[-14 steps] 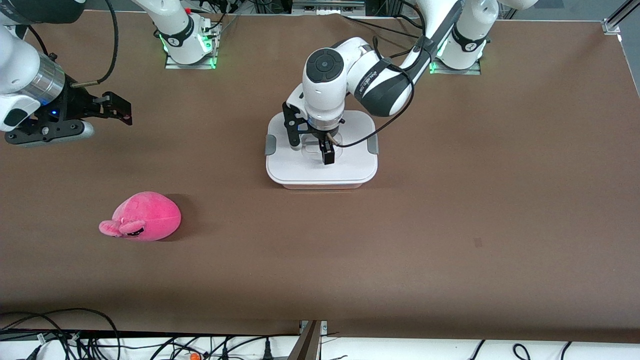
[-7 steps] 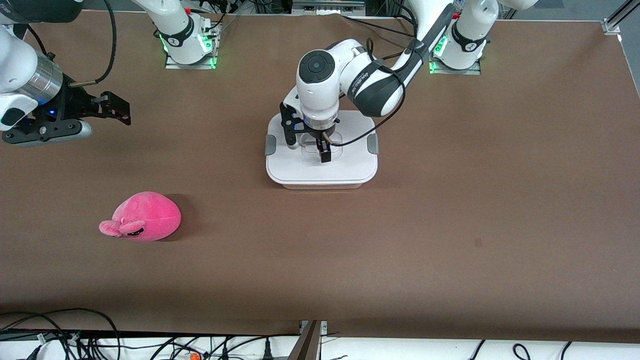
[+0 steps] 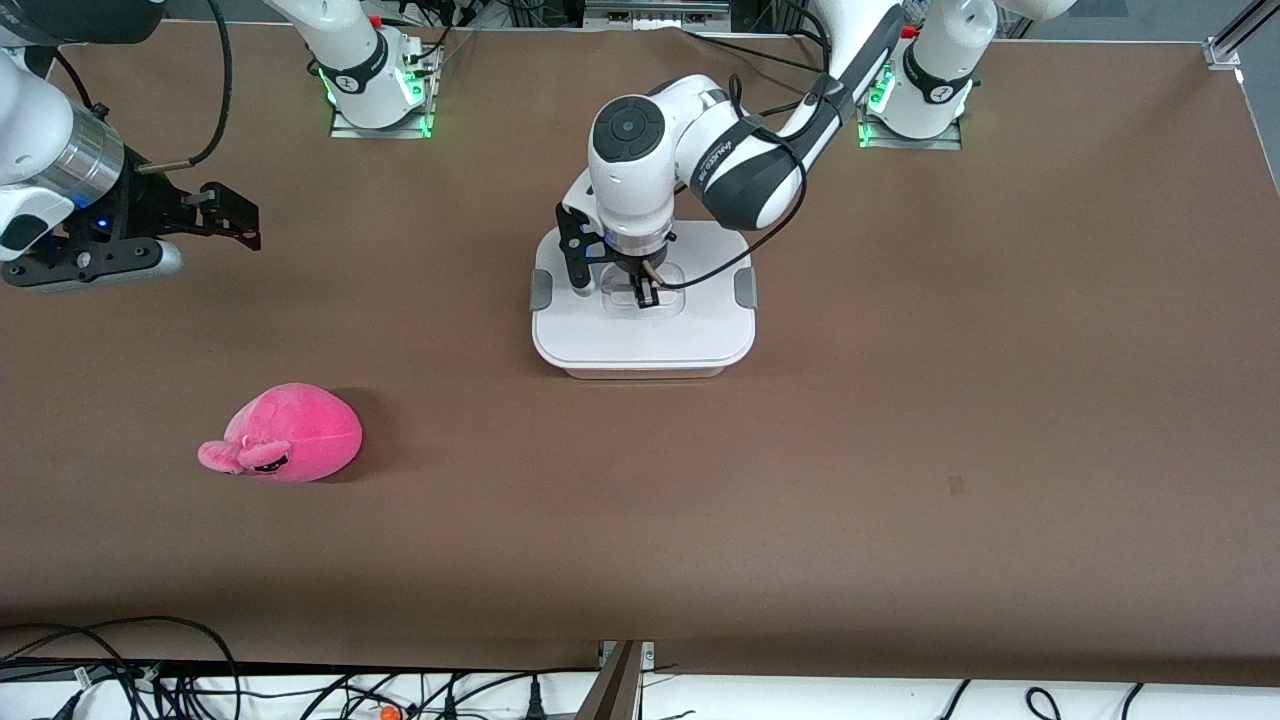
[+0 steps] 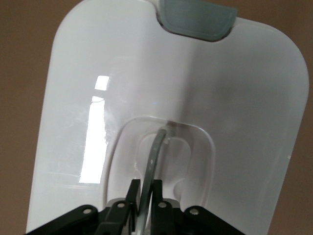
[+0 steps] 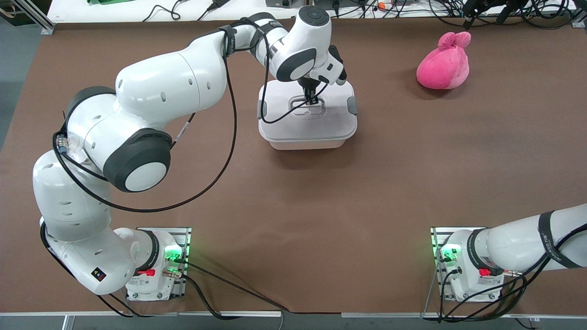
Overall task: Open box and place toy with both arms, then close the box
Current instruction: 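Lift the white lid off the pink box with the left gripper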
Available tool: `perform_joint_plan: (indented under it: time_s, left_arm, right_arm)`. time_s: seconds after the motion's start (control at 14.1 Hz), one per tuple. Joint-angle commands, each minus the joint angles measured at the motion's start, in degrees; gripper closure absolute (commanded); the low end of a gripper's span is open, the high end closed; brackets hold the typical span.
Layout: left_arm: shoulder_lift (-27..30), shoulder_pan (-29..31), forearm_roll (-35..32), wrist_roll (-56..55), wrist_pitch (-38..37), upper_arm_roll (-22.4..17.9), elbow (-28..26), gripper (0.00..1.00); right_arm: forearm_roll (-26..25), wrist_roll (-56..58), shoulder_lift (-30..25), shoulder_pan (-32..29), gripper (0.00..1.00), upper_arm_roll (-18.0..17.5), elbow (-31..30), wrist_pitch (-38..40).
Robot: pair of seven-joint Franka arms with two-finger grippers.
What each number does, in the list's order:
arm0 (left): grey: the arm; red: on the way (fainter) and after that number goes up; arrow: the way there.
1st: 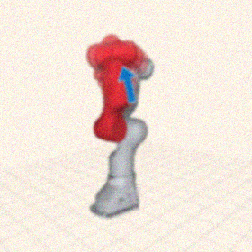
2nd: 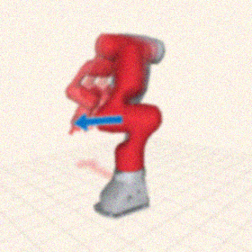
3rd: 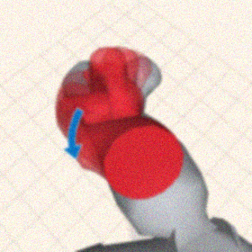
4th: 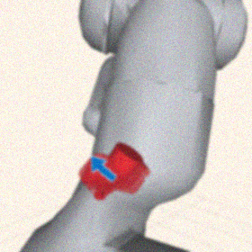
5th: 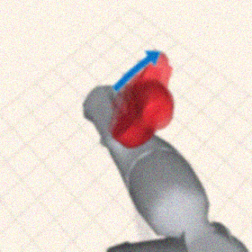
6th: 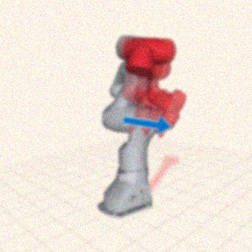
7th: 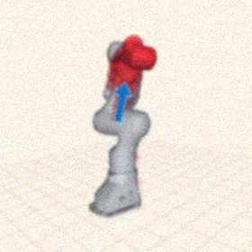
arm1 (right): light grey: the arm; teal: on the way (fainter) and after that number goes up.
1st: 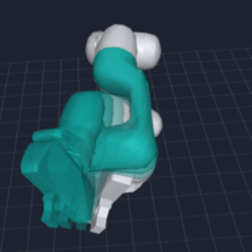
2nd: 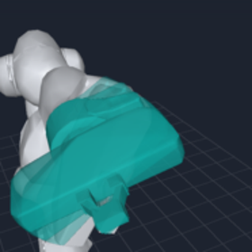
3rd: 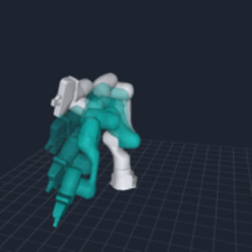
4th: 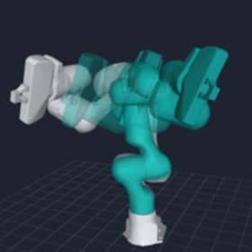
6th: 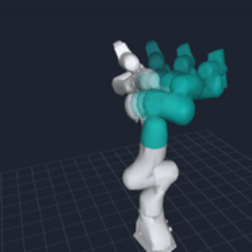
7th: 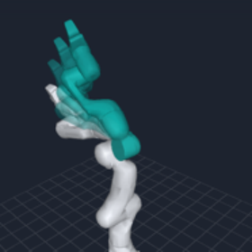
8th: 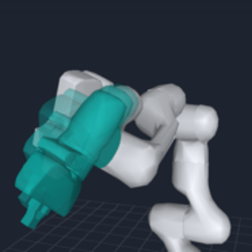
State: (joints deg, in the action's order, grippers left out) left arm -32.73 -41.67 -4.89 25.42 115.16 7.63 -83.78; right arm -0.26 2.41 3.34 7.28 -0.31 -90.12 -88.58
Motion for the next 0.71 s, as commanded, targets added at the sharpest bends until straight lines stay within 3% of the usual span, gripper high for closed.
perform_joint_plan:
  time_s: [0.0,0.64]
  left_arm:
    - [0.39,-1.14,-1.79,-0.99,-2.04,-0.77,1.34,1.0]
    - [7.58,1.22,-1.0,-0.82,-14.86,-1.56,3.36,1.0]
  right_arm:
    - [-0.01,-0.74,-0.09,0.01,0.0,-0.04,0.64,0.07]
    - [-0.01,-0.74,-0.09,0.01,0.0,-0.04,0.56,0.25]
